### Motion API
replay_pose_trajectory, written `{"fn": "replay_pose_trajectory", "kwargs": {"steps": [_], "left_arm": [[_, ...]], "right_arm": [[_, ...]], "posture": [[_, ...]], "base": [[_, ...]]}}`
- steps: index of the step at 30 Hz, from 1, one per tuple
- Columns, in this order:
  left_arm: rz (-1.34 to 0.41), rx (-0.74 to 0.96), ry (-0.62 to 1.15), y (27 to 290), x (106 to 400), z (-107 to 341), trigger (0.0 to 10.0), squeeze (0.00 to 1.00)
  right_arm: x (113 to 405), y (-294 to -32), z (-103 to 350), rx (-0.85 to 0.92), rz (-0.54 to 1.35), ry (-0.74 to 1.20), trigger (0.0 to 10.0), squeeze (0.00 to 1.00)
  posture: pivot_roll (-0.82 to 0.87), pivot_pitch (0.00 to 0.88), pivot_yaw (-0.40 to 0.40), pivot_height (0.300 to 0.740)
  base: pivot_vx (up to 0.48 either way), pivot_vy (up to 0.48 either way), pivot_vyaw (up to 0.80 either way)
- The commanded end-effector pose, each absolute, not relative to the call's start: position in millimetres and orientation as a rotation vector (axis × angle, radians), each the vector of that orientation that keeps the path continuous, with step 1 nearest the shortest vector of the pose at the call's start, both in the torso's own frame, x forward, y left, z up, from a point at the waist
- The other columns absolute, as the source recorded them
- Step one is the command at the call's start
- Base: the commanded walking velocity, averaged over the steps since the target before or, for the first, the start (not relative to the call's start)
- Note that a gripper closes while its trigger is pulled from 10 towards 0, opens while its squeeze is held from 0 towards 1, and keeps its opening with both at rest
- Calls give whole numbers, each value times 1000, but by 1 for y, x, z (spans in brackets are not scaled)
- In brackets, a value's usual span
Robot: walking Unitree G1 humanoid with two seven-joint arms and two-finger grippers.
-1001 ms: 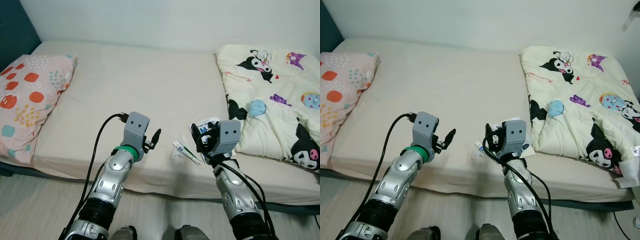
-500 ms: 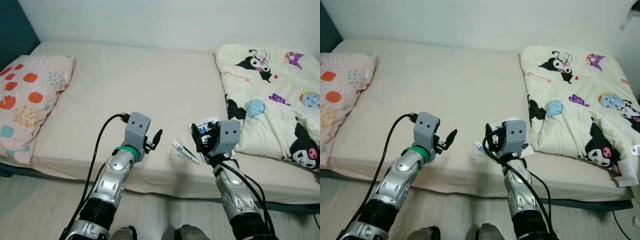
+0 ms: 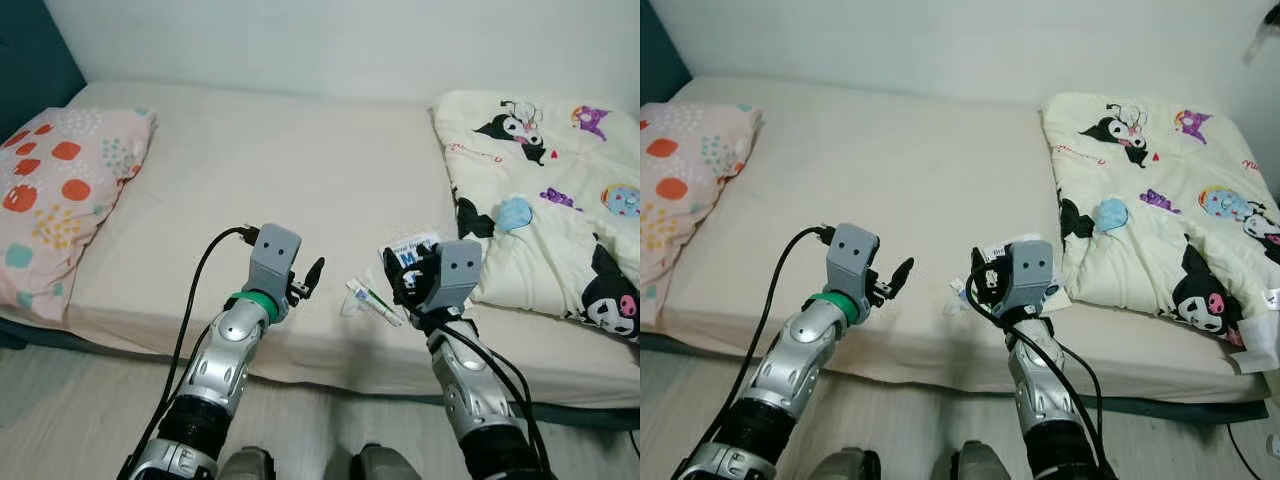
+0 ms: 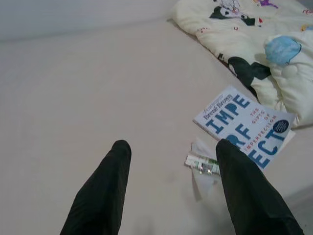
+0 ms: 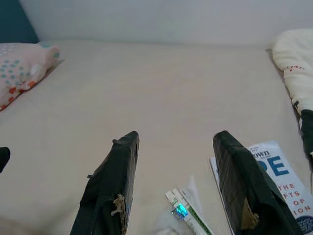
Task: Clean up the room
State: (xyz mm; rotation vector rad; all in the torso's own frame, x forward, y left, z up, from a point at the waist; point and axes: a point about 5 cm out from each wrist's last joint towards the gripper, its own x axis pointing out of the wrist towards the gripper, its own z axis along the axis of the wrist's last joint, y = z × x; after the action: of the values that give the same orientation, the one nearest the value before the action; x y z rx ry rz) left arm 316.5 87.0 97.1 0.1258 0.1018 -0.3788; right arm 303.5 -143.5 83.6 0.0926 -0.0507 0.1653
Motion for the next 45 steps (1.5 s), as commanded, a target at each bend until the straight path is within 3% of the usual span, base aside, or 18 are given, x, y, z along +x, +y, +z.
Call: {"fn": "replay_pose_trajectory", "kwargs": {"steps": [1,34,45], "left_arm": [[-379,129,120,87,314,92,10000,0],[-378,130,120,87,313,92,10000,0],[-304,125,54,97,310,104,10000,0]], "right_arm": [[301,-146,77,103,153,-19,10000,0],[304,-146,80,69,180,-26,10000,0],[316,-145,88,0,280,-38,10000,0]], "posture": [[-64,0,47,641],[-53,2,43,531],[-10,58,36,506]], "base": [[0,0,0],[0,0,0],[0,0,0]]}}
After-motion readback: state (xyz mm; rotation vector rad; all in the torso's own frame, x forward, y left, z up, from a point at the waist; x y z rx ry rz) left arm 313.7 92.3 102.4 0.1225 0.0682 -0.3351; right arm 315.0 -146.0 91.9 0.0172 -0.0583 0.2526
